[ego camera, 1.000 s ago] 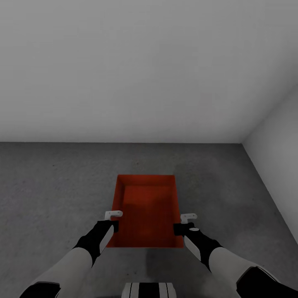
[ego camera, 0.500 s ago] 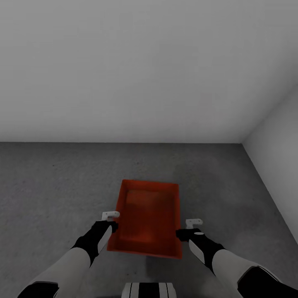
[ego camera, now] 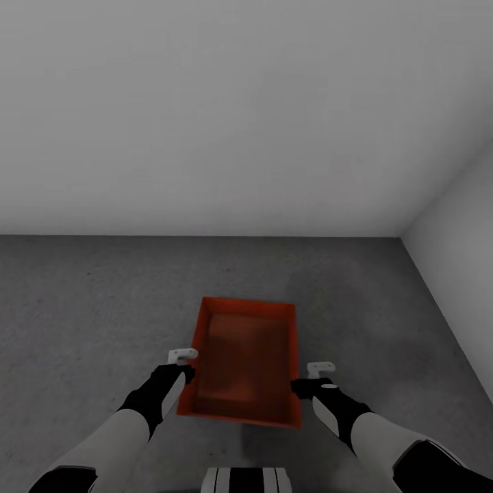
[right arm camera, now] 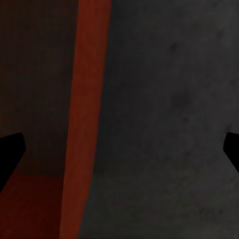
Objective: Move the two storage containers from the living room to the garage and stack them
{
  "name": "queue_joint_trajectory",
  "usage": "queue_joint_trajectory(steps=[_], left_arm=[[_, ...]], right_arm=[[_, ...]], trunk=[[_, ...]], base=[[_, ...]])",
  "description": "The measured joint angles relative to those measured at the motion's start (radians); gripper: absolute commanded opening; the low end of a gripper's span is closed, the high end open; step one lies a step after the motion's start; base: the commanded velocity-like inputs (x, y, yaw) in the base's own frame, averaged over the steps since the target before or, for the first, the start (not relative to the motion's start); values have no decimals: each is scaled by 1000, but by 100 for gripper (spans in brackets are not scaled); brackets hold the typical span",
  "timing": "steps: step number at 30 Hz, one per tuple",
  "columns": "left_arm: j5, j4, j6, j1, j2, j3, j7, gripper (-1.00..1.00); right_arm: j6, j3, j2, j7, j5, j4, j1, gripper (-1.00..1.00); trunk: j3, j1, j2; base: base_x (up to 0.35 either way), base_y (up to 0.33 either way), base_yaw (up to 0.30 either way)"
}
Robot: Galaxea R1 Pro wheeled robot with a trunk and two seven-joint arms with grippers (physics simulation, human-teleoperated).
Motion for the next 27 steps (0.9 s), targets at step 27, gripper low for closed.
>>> queue_joint_trajectory(steps=[27], left_arm=[[1,10,1,0,0,-1,0,100]], right_arm=[[-1,0,0,0,0,0,0,100]], trunk=[[53,-65,119]], base=[[0,0,0]])
